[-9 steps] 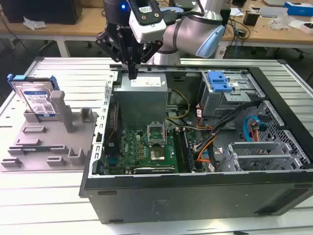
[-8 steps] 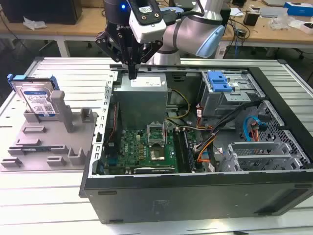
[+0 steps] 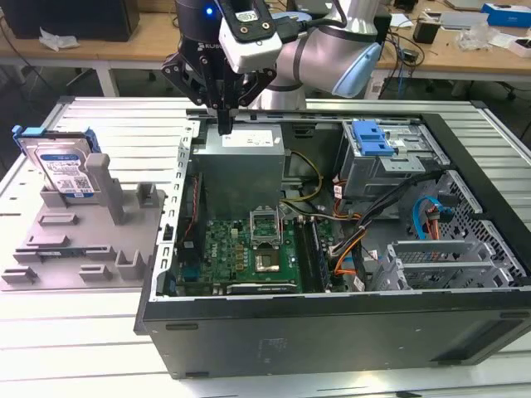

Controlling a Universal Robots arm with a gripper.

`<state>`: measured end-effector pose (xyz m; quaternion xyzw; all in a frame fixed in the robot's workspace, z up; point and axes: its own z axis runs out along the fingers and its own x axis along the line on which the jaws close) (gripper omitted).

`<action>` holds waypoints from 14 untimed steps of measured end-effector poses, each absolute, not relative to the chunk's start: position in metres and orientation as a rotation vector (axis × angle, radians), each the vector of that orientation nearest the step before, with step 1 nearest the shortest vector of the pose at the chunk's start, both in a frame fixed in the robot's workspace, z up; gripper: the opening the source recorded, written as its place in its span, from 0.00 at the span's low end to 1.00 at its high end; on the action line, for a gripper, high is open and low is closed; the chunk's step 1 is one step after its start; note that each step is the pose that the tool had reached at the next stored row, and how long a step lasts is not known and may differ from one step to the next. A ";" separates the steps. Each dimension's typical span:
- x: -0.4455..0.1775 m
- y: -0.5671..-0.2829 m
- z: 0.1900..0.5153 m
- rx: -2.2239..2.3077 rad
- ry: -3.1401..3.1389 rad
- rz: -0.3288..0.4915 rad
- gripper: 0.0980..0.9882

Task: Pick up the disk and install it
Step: 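Reach for the disk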

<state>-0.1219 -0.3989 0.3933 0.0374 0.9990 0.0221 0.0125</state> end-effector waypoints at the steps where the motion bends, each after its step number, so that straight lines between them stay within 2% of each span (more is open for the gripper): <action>1: -0.122 -0.399 0.393 0.117 3.114 0.069 0.01; 8: -0.133 -0.397 0.393 0.117 3.114 0.069 0.01; 14: -0.172 -0.379 0.392 0.116 3.114 0.069 0.01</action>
